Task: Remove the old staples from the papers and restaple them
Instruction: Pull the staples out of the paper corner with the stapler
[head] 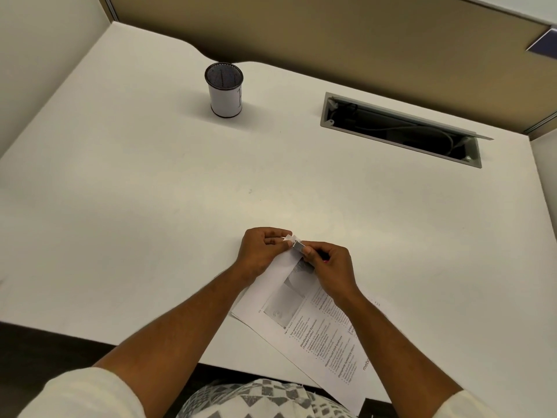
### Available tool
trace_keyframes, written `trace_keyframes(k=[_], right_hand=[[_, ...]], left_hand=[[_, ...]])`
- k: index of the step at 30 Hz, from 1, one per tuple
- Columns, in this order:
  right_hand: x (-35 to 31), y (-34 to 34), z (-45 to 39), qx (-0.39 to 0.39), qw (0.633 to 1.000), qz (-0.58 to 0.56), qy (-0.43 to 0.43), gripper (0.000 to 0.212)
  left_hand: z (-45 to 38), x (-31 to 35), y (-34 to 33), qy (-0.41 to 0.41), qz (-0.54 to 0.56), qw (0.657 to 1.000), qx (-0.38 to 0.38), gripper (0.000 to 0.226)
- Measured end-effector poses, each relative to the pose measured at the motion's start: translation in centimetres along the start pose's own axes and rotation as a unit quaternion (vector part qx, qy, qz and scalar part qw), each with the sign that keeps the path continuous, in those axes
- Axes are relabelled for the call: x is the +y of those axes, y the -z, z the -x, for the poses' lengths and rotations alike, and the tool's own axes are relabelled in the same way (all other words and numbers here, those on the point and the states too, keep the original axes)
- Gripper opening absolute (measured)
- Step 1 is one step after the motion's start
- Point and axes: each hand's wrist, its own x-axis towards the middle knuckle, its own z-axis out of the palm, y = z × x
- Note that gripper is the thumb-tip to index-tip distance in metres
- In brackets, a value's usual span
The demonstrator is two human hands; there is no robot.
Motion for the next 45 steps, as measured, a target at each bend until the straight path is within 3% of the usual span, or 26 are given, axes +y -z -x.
trace_keyframes(k=[11, 20, 45], right_hand=[[-0.4, 0.5, -0.4, -0.017, 0.993, -0.106, -0.038, 0.016], [0.7, 0.2, 0.4, -0.004, 0.999, -0.042, -0.008, 0.014], [0.8, -0.3, 0.5, 0.011, 0.999, -0.052, 0.008, 0.016]], left_hand=[[0.1, 0.1, 0.0, -0.007, -0.009, 1.000, 0.005, 0.022], [0.0, -0.1, 0.0, -0.003, 0.003, 1.000, 0.018, 0.025], [-0.2, 0.1, -0.1, 0.010, 0.015, 1.000, -0.009, 0.027]])
